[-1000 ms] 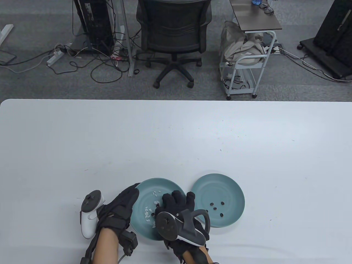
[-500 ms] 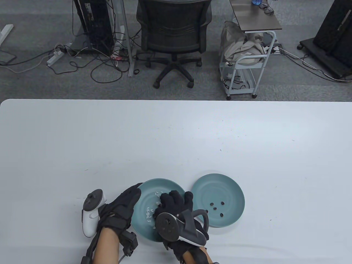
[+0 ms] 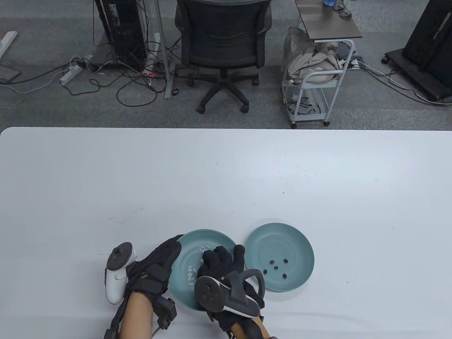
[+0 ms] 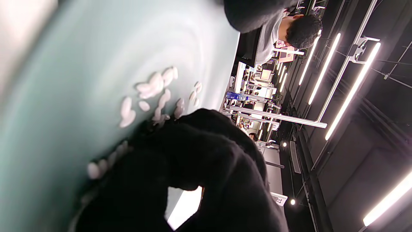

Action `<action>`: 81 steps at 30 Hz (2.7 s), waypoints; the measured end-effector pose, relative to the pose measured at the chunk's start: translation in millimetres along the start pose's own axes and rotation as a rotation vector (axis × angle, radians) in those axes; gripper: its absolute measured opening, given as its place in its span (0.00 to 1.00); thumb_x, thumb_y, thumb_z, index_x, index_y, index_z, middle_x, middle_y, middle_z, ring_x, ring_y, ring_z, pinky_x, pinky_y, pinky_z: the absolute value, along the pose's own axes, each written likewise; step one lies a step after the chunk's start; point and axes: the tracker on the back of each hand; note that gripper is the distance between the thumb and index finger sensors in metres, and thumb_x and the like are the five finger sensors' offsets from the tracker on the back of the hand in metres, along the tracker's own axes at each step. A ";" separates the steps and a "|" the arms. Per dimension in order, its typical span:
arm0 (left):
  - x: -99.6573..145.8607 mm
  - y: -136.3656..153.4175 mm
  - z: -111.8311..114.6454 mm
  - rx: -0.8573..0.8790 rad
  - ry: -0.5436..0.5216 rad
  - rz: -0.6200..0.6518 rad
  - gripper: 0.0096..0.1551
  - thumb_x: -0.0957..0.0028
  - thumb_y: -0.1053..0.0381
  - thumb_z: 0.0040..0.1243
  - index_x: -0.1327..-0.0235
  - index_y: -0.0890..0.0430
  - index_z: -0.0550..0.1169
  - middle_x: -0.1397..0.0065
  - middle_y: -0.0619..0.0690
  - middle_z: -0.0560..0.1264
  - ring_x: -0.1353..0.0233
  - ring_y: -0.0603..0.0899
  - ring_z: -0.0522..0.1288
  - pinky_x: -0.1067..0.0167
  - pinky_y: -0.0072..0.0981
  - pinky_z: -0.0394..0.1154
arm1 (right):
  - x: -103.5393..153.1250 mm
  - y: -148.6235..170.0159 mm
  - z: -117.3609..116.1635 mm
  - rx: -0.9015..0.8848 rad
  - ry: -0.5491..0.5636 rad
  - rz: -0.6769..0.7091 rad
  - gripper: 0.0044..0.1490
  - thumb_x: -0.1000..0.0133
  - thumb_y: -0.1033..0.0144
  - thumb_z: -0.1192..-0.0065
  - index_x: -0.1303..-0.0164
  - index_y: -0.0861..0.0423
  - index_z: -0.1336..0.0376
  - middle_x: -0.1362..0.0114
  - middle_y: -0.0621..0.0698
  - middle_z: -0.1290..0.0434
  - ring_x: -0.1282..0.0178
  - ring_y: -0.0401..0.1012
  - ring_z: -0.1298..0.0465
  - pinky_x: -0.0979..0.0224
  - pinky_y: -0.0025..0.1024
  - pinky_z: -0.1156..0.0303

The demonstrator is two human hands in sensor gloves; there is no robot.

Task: Pick coffee beans with hand pinch into plate

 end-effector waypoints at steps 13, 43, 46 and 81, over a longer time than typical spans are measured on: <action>2.1 -0.3 -2.3 -0.003 -0.058 0.010 0.31 0.26 0.48 0.46 0.13 0.57 0.61 0.30 0.65 0.78 0.40 0.65 0.83 0.47 0.53 0.83 | 8.5 48.7 27.2 -0.240 0.186 -0.120 0.26 0.48 0.55 0.33 0.47 0.59 0.30 0.23 0.56 0.36 0.21 0.60 0.37 0.25 0.76 0.51; 4.0 0.3 -3.9 -0.019 -0.081 0.009 0.31 0.26 0.48 0.46 0.13 0.58 0.62 0.30 0.65 0.78 0.41 0.64 0.83 0.48 0.53 0.83 | 13.3 143.6 -25.4 0.096 -0.197 -0.635 0.26 0.47 0.55 0.34 0.46 0.59 0.30 0.22 0.57 0.38 0.21 0.61 0.38 0.24 0.74 0.49; 3.7 0.0 -3.9 -0.022 -0.086 0.007 0.31 0.26 0.48 0.46 0.13 0.58 0.62 0.30 0.65 0.78 0.41 0.64 0.83 0.48 0.53 0.83 | 11.6 143.7 -25.2 0.081 -0.182 -0.628 0.26 0.47 0.55 0.34 0.46 0.59 0.30 0.22 0.57 0.38 0.21 0.61 0.38 0.24 0.74 0.49; 5.6 0.7 -6.1 -0.020 -0.148 0.026 0.31 0.26 0.48 0.45 0.13 0.58 0.61 0.30 0.64 0.78 0.41 0.64 0.83 0.47 0.52 0.83 | 11.6 139.9 -15.0 -0.002 -0.163 -0.634 0.26 0.41 0.58 0.40 0.35 0.53 0.33 0.18 0.59 0.41 0.18 0.63 0.41 0.24 0.75 0.51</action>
Point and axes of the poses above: the tracker on the back of each hand, its own y axis roughly to the little-finger side, its own x axis roughly from the fingertips to the wrist, z = x × y
